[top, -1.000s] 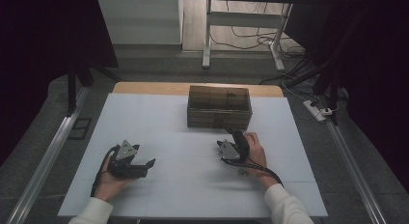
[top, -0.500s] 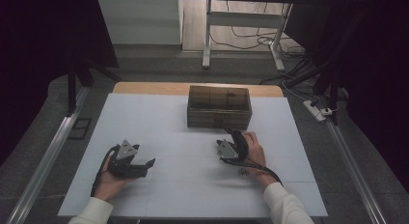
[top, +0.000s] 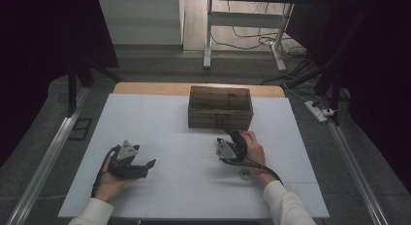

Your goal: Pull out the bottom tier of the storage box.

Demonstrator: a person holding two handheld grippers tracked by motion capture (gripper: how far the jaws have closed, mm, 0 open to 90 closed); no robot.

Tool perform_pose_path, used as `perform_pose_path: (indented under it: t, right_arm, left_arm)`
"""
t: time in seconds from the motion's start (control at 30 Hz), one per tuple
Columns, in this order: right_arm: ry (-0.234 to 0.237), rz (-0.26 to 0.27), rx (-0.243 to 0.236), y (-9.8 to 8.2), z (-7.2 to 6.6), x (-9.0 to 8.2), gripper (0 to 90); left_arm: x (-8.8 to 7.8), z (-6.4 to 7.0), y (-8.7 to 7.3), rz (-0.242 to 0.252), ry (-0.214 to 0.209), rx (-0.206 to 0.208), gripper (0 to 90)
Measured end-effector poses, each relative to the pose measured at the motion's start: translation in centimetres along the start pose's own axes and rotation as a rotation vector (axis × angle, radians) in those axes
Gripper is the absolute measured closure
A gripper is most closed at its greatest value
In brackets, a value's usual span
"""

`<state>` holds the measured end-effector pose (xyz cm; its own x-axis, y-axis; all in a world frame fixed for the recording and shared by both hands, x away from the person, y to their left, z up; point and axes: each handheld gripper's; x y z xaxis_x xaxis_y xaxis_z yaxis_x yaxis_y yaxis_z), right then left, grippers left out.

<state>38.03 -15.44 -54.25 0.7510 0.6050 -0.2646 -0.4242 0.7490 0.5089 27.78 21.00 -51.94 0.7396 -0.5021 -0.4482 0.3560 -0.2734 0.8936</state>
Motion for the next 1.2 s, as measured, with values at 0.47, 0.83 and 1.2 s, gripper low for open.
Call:
perform_pose_path:
  t: [0.47, 0.83, 1.2]
  right_arm:
    - [0.006, -0.004, -0.022, -0.3, -0.1, 0.6, 53.3]
    - [0.008, -0.007, -0.067, -0.5, -0.2, 1.4, 58.5]
    - [0.012, -0.014, -0.076, -0.8, -0.4, 1.9, 60.5]
  left_arm:
    - [-0.1, -0.1, 0.0, 0.004, 0.003, 0.001, 17.8]
    - [-0.1, 0.0, 0.0, 0.003, 0.007, 0.003, 17.9]
    - [-0.1, -0.1, 0.0, 0.004, 0.013, 0.003, 17.9]
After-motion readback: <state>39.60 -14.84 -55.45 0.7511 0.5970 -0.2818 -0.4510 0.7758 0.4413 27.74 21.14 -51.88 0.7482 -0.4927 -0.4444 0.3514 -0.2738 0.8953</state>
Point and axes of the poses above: each handheld gripper's, and its own axes: x roughly forward along the jaws, y roughly out of its top, z roughly to its right, and after that the axes turned 12 degrees about z, right-handed
